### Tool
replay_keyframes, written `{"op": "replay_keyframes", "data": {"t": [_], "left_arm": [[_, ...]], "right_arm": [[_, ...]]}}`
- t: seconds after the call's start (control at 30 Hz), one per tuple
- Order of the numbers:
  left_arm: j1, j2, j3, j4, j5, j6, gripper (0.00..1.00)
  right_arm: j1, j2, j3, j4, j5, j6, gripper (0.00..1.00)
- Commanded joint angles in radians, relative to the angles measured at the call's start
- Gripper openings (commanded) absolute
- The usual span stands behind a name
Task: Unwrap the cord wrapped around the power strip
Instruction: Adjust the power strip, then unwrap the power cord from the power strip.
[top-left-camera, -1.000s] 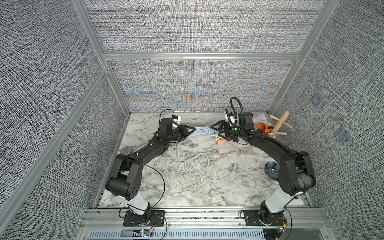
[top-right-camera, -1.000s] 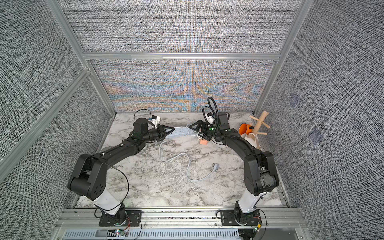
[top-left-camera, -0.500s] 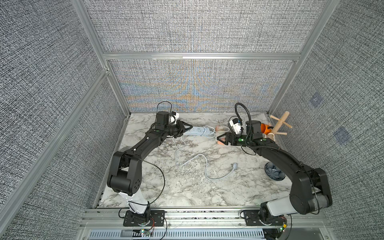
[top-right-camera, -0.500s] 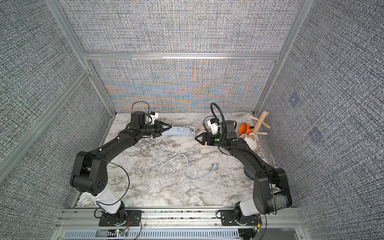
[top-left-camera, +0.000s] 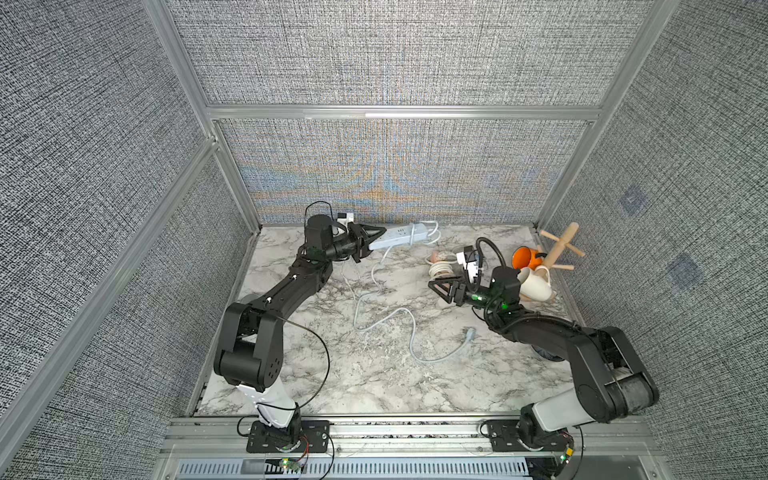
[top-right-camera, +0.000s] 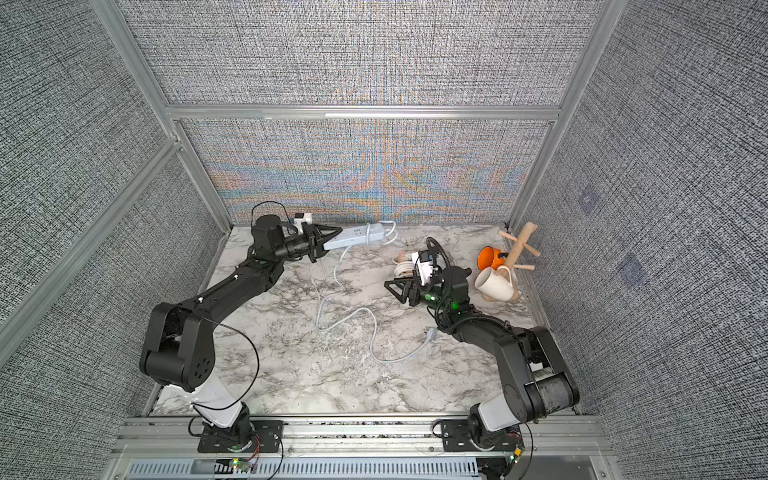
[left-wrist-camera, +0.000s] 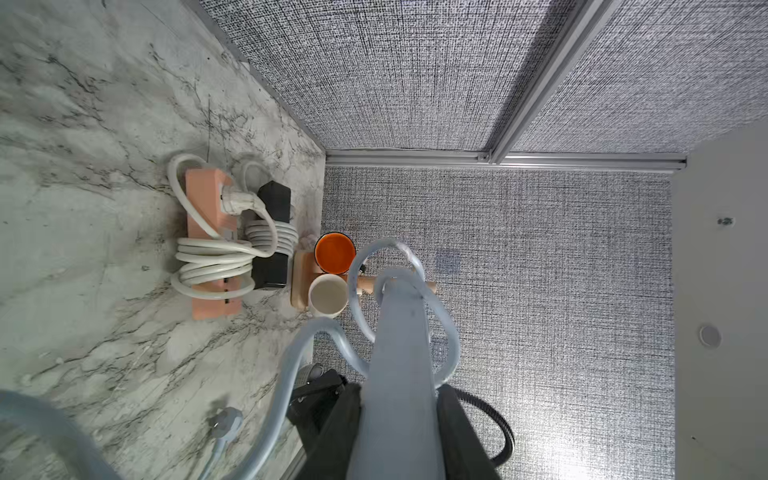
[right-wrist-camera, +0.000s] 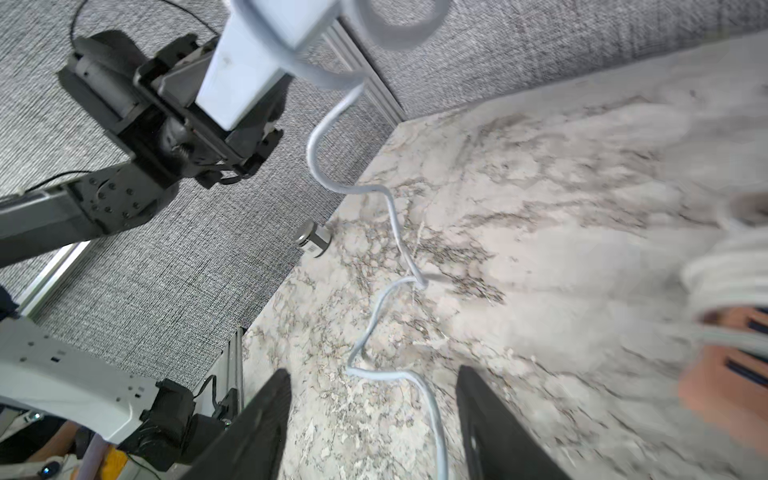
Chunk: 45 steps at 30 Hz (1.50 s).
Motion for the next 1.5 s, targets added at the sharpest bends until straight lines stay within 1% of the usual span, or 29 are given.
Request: {"op": "replay_keyframes", "data": {"t": [0.0,0.13,0.3,0.5,0.63,0.7,0.73,0.77,0.83,0.9,0.97,1.0,1.07,1.17,1.33,1.37,1.4,1.47], "left_arm": [[-0.003,-0.038,-0.001,0.05,-0.034,-0.057,0.0],[-0.006,-0.069,-0.008,0.038,-0.042,-0.059,0.0],[-0.009,-0.101,-0.017,0.03,-0.046,-0.062,0.0],[-0.009,-0.127,-0.023,0.027,-0.033,-0.055,0.0],[-0.009,-0.136,-0.028,0.027,-0.025,-0.052,0.0],[-0.008,-0.133,-0.028,0.021,-0.02,-0.042,0.0],[-0.007,-0.131,-0.03,0.023,-0.019,-0.042,0.0],[-0.006,-0.126,-0.033,0.028,-0.018,-0.04,0.0],[-0.003,-0.121,-0.04,0.025,-0.024,-0.03,0.0],[0.0,-0.113,-0.05,0.025,-0.035,-0.025,0.0],[0.002,-0.1,-0.052,0.033,-0.037,-0.021,0.0],[0.003,-0.091,-0.052,0.039,-0.037,-0.018,0.0],[0.006,-0.075,-0.059,0.05,-0.042,-0.02,0.0],[0.007,-0.054,-0.07,0.093,-0.049,-0.036,0.0],[0.006,-0.04,-0.073,0.113,-0.063,-0.042,0.0],[0.006,-0.04,-0.072,0.112,-0.063,-0.043,0.0],[0.006,-0.042,-0.073,0.111,-0.066,-0.042,0.0],[0.006,-0.051,-0.073,0.109,-0.07,-0.042,0.0]], "right_arm": [[0.055,0.003,-0.03,0.318,0.126,-0.026,0.71],[0.162,0.005,-0.016,0.383,0.311,-0.13,0.73],[0.256,0.097,0.078,0.451,0.412,-0.145,0.73],[0.335,0.218,0.208,0.449,0.573,-0.186,0.73],[0.352,0.288,0.297,0.408,0.596,-0.193,0.72],[0.366,0.312,0.341,0.358,0.607,-0.214,0.69],[0.372,0.316,0.35,0.344,0.609,-0.226,0.66],[0.376,0.314,0.356,0.329,0.613,-0.237,0.59],[0.379,0.305,0.36,0.285,0.625,-0.257,0.43],[0.379,0.289,0.36,0.224,0.635,-0.281,0.23],[0.379,0.264,0.353,0.176,0.638,-0.306,0.09],[0.379,0.247,0.352,0.137,0.64,-0.317,0.04],[0.378,0.212,0.345,0.072,0.646,-0.343,0.0],[0.371,0.164,0.318,0.025,0.647,-0.355,0.0],[0.354,0.124,0.284,-0.037,0.661,-0.321,0.0],[0.352,0.128,0.291,-0.064,0.661,-0.315,0.02],[0.353,0.135,0.304,-0.091,0.665,-0.307,0.13],[0.353,0.159,0.328,-0.13,0.671,-0.284,0.45]]}}
